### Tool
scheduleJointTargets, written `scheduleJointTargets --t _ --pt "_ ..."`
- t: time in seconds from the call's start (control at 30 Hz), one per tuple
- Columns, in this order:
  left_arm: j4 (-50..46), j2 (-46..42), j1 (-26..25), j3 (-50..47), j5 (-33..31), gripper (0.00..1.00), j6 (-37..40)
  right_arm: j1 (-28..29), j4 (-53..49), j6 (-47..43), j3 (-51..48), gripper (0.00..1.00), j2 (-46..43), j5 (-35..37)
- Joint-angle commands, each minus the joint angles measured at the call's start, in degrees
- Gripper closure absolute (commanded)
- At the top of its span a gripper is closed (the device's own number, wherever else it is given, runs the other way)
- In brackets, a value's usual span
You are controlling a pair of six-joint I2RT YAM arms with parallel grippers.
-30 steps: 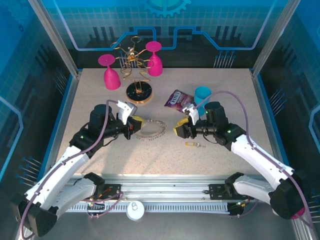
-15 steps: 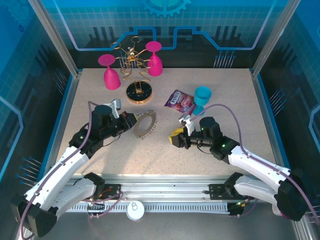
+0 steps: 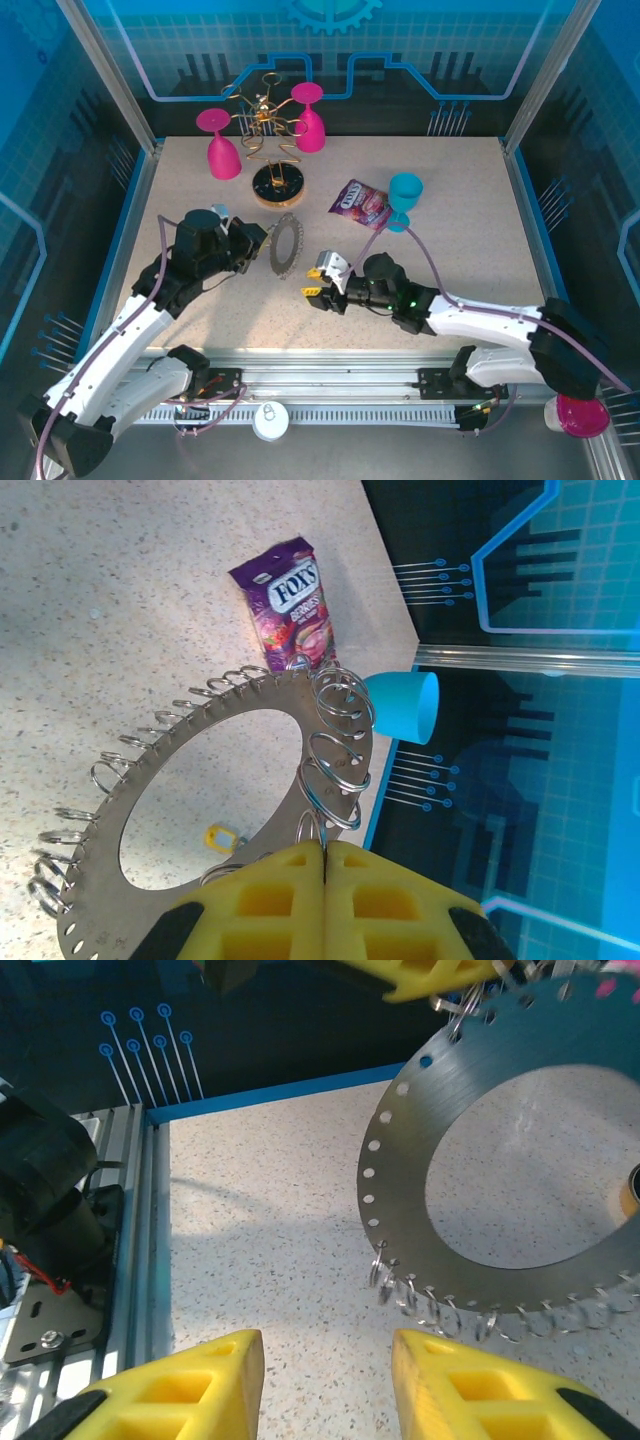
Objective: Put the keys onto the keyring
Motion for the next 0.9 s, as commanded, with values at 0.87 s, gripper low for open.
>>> scheduleJointTargets --t 0.87 --pt "3.5 -2.6 -0.4 -0.1 2.3 1.0 -6.6 3.5 16.3 -3.2 4.0 0.66 17.0 10.9"
